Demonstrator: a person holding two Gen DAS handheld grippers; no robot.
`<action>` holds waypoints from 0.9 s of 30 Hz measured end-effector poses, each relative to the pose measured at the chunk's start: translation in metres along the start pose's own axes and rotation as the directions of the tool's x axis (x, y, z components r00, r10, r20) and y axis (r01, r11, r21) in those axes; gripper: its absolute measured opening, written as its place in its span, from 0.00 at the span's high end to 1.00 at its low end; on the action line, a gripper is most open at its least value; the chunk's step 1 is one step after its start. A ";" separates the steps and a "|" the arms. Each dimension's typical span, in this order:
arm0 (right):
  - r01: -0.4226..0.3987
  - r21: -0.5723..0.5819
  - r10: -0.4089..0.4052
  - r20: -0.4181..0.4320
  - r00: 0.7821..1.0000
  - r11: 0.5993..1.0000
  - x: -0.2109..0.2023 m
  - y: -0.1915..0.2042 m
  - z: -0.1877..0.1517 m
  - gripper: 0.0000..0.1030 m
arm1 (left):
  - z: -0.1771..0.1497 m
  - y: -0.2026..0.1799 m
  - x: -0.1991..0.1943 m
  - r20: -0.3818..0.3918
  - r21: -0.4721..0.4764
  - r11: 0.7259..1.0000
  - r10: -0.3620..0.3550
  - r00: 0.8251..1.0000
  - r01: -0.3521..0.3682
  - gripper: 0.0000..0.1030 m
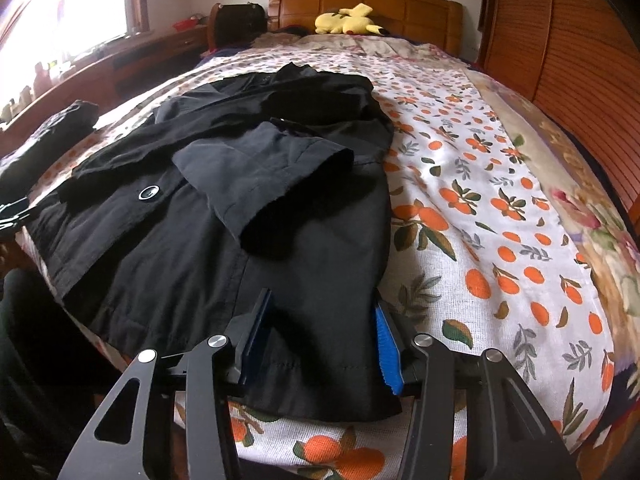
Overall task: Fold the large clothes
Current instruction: 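Grasp the coat hem with both tools and fold it up toward the collar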
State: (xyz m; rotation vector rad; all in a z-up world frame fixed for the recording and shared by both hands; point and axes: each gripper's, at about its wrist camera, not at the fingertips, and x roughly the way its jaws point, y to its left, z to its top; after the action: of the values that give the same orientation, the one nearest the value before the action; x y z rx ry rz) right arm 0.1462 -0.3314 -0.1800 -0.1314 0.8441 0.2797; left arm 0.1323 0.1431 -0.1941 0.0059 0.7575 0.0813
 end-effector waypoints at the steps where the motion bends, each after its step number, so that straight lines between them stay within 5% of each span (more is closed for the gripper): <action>1: 0.001 0.000 -0.001 -0.002 1.000 1.000 0.000 0.000 0.000 0.56 | -0.001 0.001 0.000 -0.003 -0.003 1.000 -0.002 1.000 0.002 0.05; 6: -0.001 0.012 0.001 -0.010 1.000 1.000 0.003 -0.004 -0.002 0.56 | -0.006 0.003 0.000 -0.009 -0.009 1.000 -0.022 1.000 0.022 0.05; 11: -0.007 0.019 0.007 -0.014 1.000 1.000 0.006 -0.007 -0.004 0.55 | -0.013 0.001 0.001 -0.027 -0.017 0.997 -0.080 0.996 0.079 0.31; 18: -0.013 0.025 0.014 -0.016 1.000 1.000 0.008 -0.008 -0.005 0.55 | -0.016 -0.001 0.002 -0.020 -0.017 0.995 -0.098 0.995 0.097 0.41; 19: -0.013 0.025 0.013 -0.016 1.000 1.000 0.007 -0.008 -0.006 0.55 | -0.015 -0.001 0.001 -0.019 -0.020 0.994 -0.110 0.994 0.109 0.52; 20: -0.012 0.026 0.013 -0.016 1.000 1.000 0.006 -0.008 -0.005 0.58 | -0.014 -0.001 0.001 -0.021 -0.020 0.993 -0.119 0.993 0.119 0.73; 22: -0.023 0.019 0.024 -0.021 0.999 1.000 0.006 -0.008 -0.003 0.80 | -0.010 -0.005 -0.001 -0.039 -0.002 0.990 -0.138 0.990 0.138 0.90; 27: -0.065 0.001 0.065 0.036 0.997 0.998 -0.015 -0.006 0.010 0.92 | 0.006 -0.010 -0.023 -0.009 0.020 0.990 -0.139 0.990 0.139 0.95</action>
State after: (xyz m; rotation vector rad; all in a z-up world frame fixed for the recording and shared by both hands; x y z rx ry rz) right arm 0.1453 -0.3379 -0.1620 -0.0968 0.8141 0.3417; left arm 0.1200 0.1315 -0.1743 -0.0276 0.7639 -0.0597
